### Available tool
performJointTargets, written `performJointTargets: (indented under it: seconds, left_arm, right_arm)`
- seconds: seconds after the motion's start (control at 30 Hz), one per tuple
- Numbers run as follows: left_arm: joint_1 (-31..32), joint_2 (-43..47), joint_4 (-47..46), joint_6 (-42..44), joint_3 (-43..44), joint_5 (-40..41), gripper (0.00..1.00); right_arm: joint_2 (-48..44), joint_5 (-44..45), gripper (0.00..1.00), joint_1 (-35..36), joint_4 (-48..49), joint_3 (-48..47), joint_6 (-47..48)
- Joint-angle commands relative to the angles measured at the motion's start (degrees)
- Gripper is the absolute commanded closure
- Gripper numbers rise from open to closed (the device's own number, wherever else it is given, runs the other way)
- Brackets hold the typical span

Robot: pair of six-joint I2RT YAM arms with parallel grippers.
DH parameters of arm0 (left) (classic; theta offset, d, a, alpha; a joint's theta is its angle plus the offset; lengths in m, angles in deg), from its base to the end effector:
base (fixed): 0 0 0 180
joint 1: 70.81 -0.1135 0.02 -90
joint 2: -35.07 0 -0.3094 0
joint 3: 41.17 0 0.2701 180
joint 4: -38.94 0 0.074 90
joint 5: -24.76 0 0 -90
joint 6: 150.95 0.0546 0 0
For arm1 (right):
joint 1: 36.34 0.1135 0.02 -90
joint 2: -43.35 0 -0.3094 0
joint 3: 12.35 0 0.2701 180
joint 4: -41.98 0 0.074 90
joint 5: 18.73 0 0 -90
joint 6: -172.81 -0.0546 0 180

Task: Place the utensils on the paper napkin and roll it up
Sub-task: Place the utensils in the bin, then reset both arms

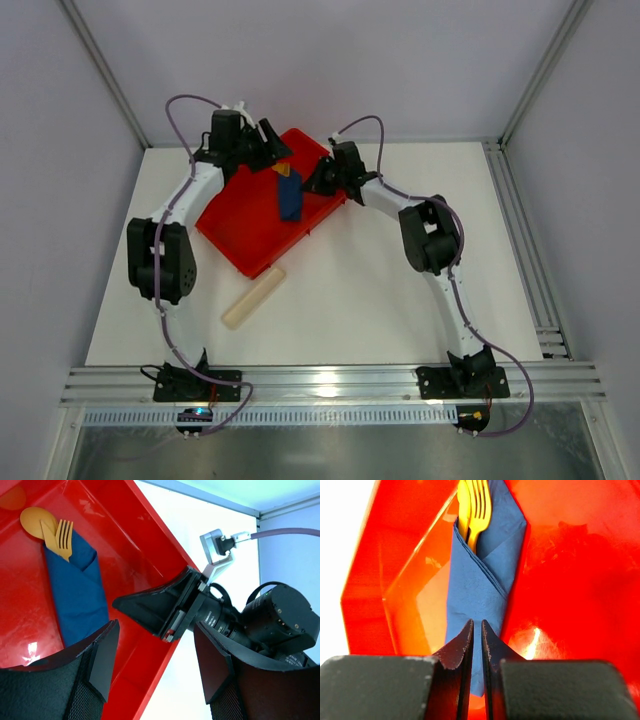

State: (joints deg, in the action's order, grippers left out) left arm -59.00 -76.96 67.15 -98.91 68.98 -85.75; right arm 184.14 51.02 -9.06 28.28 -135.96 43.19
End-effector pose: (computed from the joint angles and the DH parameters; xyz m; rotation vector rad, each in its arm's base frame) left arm 0.4995 -0.1240 0.3287 -0.2713 2.1712 -0.8849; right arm 0.5471 0.3034 0.1650 0.0153 2.2611 1.0385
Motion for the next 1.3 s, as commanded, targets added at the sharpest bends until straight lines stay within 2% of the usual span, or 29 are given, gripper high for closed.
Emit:
performJointTargets:
  seconds: [0.0,0.2,0.33,0.43,0.47,0.5,0.53,0.6,0.73,0.83,0.97,1.07,1.27]
  left_arm:
    - [-0.2,4.2,2.0,1.9,-0.7,0.6,0.35]
    - [-0.2,6.6,4.1,2.8,-2.8,0.6,0.35]
    - [0.3,11.2,6.5,3.5,-4.1,0.1,0.36]
    - [0.9,15.5,9.1,4.0,-7.0,-0.1,0.36]
    - [1.1,19.3,9.2,4.1,-8.3,-0.1,0.19]
    - [1.4,21.0,9.4,4.4,-9.9,-0.2,0.01]
    - [1.9,23.1,9.9,4.6,-12.1,-0.3,0.0]
    - [2.3,28.3,10.9,5.6,-14.6,-0.8,0.0]
    - [3.2,35.9,13.0,6.2,-19.6,-3.0,0.0]
    - [3.3,43.2,12.1,6.2,-25.2,-6.1,0.0]
    - [3.4,50.1,12.7,5.0,-30.9,-8.1,0.0]
    - [3.3,56.0,11.1,3.2,-35.9,-9.0,0.0]
    - [3.4,63.1,11.2,1.1,-39.7,-8.0,0.0]
  right_arm:
    - [-5.6,1.0,0.88,-0.3,1.4,1.4,-1.1]
    - [-9.1,1.3,0.86,-0.3,1.2,3.6,-0.3]
    - [-16.6,2.3,0.75,-0.4,-3.5,6.5,3.0]
    - [-27.2,5.6,0.42,-0.4,-7.8,11.9,5.8]
    - [-29.9,6.9,0.32,-0.4,-9.1,15.4,6.5]
    - [-32.6,8.0,0.13,-0.3,-10.4,17.2,8.0]
    - [-38.5,10.3,0.05,-0.2,-12.0,19.2,8.8]
    - [-43.8,12.2,0.02,-0.2,-13.7,24.4,10.3]
    - [-55.2,17.0,0.0,0.0,-23.7,30.0,11.1]
    - [-68.7,23.5,0.0,0.9,-26.9,36.9,10.9]
    - [-80.2,24.2,0.0,1.0,-29.6,45.8,9.9]
    - [-87.1,23.4,0.0,1.0,-31.3,49.4,9.6]
    - [-93.5,21.9,0.0,1.0,-30.7,52.5,10.3]
